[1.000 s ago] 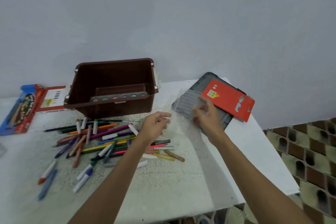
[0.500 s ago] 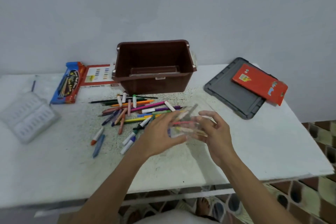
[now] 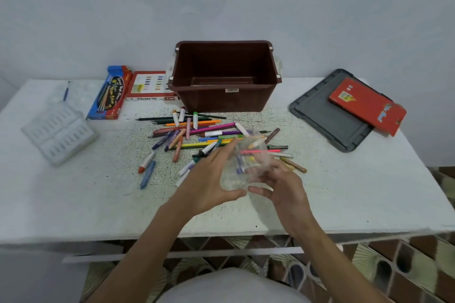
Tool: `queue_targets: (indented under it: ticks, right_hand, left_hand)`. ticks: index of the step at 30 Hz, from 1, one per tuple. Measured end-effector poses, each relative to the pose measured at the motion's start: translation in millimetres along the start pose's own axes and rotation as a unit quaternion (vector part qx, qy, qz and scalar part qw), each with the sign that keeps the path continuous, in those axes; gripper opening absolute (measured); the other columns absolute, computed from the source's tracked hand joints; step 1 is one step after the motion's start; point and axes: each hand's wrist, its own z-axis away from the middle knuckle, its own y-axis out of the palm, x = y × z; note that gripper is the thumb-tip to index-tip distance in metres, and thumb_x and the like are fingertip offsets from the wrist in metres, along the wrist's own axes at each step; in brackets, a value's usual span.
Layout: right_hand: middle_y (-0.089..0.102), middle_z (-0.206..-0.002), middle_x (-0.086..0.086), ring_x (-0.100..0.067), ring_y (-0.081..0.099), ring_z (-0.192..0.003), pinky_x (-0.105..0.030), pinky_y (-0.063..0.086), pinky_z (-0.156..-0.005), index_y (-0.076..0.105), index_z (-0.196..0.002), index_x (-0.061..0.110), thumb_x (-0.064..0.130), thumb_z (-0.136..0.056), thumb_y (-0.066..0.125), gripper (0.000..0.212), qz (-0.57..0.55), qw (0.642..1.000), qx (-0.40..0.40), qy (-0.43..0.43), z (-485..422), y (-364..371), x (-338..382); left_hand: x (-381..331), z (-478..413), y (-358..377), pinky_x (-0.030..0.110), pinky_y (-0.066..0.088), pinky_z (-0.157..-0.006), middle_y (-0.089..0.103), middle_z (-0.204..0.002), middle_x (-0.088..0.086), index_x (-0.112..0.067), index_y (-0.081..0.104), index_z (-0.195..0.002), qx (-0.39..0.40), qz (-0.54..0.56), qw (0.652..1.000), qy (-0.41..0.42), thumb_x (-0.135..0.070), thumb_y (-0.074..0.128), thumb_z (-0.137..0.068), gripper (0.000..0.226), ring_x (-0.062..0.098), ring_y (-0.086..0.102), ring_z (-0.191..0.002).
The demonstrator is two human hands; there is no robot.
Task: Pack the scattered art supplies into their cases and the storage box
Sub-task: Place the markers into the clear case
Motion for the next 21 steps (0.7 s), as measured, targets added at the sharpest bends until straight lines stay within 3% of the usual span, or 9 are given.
queue_targets:
  ticks: [3,6,8,12,15,18,21]
  right_hand:
    - [0.072,-0.102,-0.012,-0.032,0.067,-0.091,-0.039,0.058,-0.079,0.070,-0.108,0.013,0.020,-0.098,0.057,0.018,0.102,0.994,-0.047,0.009,-1.8,-2.7,-5.1]
    - [0.072,-0.100,-0.010,-0.027,0.068,-0.085,-0.038,0.059,-0.078,0.072,-0.100,0.019,0.013,-0.098,0.057,0.016,0.183,0.978,-0.082,0.063,-6.3,-6.3,-12.7]
    - [0.071,-0.102,-0.012,-0.026,0.070,-0.083,-0.037,0.060,-0.077,0.070,-0.103,0.020,0.015,-0.097,0.060,0.013,0.201,0.971,-0.074,0.104,-6.4,-8.6,-15.3]
    - [0.075,-0.096,-0.012,-0.032,0.071,-0.083,-0.035,0.058,-0.074,0.066,-0.112,0.018,0.011,-0.094,0.061,0.020,0.160,0.975,-0.027,0.153,-4.7,-10.7,-15.1]
    - [0.074,-0.092,-0.016,-0.028,0.069,-0.077,-0.034,0.055,-0.070,0.067,-0.112,0.014,0.002,-0.091,0.062,0.025,0.125,0.979,-0.018,0.161,-4.4,-13.3,-13.6]
    - [0.066,-0.074,-0.012,-0.019,0.062,-0.064,-0.027,0.049,-0.057,0.069,-0.107,0.011,-0.002,-0.092,0.061,0.021,0.151,0.978,-0.055,0.134,-6.6,-22.3,-15.5]
    - [0.065,-0.074,-0.014,-0.015,0.059,-0.059,-0.027,0.047,-0.056,0.069,-0.103,0.016,0.002,-0.093,0.063,0.019,0.214,0.968,-0.077,0.101,-9.5,-36.5,-16.3]
  left_hand:
    - [-2.9,2.7,1.6,0.015,0.042,-0.099,0.032,-0.132,-0.047,-0.051,-0.002,-0.147,0.005,0.080,0.997,0.012,-0.047,0.086,-0.067,0.119,-0.023,0.038,-0.120]
    - [-5.2,6.4,3.2,0.004,0.039,-0.094,0.015,-0.133,-0.058,-0.045,-0.009,-0.149,-0.020,0.128,0.991,0.026,-0.044,0.087,-0.062,0.130,-0.028,0.033,-0.121]
    - [-6.5,8.5,4.4,0.009,0.045,-0.092,0.011,-0.141,-0.053,-0.042,-0.012,-0.151,-0.040,0.161,0.985,0.038,-0.037,0.089,-0.062,0.136,-0.018,0.039,-0.126]
    - [-12.3,12.9,6.5,0.027,0.059,-0.080,0.021,-0.134,-0.056,-0.049,-0.014,-0.146,-0.087,0.191,0.976,0.060,-0.015,0.092,-0.061,0.140,0.001,0.058,-0.118]
    - [-10.6,15.8,11.5,0.037,0.061,-0.077,0.032,-0.146,-0.032,-0.051,-0.001,-0.147,-0.116,0.200,0.971,0.059,-0.017,0.093,-0.060,0.133,0.008,0.061,-0.117]
    - [-5.7,16.9,14.9,0.046,0.057,-0.087,0.050,-0.136,-0.012,-0.039,0.015,-0.142,-0.145,0.220,0.964,0.042,-0.031,0.091,-0.064,0.109,0.021,0.059,-0.121]
    - [0.0,20.0,13.7,0.041,0.049,-0.101,0.054,-0.130,-0.013,-0.036,0.025,-0.132,-0.150,0.234,0.960,0.010,-0.039,0.085,-0.069,0.087,0.020,0.054,-0.125]
